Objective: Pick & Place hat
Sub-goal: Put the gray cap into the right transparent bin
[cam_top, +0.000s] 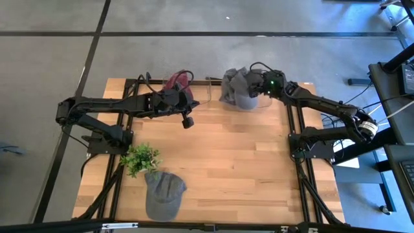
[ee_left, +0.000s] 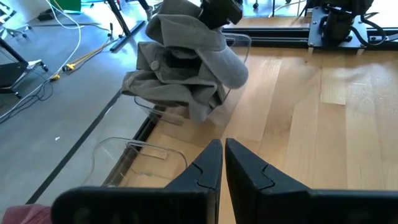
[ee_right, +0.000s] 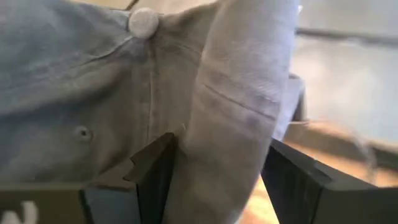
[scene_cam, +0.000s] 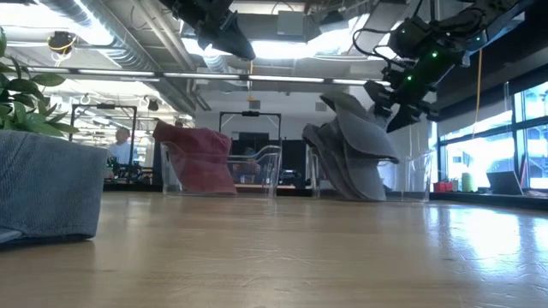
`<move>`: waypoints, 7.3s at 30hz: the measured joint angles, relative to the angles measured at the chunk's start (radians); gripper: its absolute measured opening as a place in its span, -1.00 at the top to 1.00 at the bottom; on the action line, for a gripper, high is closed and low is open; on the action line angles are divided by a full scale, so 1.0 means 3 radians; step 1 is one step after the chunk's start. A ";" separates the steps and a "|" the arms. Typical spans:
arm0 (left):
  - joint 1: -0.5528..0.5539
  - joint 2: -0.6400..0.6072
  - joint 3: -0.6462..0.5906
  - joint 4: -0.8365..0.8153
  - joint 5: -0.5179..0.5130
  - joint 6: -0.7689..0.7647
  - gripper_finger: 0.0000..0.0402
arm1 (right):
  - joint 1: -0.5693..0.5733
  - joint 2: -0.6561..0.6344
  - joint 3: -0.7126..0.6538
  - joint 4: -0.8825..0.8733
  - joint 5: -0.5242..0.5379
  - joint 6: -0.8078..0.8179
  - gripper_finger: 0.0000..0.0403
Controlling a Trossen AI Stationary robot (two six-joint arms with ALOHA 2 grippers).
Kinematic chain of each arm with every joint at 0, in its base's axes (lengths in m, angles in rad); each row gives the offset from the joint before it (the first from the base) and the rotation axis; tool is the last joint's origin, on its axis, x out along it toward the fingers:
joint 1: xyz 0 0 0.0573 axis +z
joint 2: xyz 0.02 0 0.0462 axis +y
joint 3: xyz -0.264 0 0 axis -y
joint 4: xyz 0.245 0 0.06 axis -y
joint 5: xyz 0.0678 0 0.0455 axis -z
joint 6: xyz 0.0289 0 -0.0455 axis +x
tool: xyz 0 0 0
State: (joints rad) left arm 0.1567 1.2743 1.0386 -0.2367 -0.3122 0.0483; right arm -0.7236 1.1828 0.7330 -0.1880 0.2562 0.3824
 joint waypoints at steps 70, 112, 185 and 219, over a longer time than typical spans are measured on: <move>0.0000 0.0000 0.0000 -0.0028 0.0451 -0.0029 0.92 | 0.0549 -0.0651 -0.0224 -0.0297 0.0226 0.1990 -0.13; 0.0001 0.0000 0.0000 -0.0027 0.0500 0.0080 0.92 | 0.0550 -0.0447 -0.0228 -0.0215 0.0920 0.0890 0.98; 0.0001 0.0000 0.0000 -0.0024 0.0488 -0.0004 0.92 | 0.0797 0.0939 0.0057 -0.0241 0.1534 -0.3145 0.87; 0.0000 -0.0001 0.0001 -0.0083 0.0498 0.0056 0.92 | 0.0977 -0.0710 0.0064 -0.0578 0.0818 -0.1209 -0.38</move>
State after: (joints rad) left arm 0.1568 1.2740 1.0389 -0.2616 -0.1627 0.0650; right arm -0.4305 0.9697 0.7521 -0.3613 0.5015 0.0198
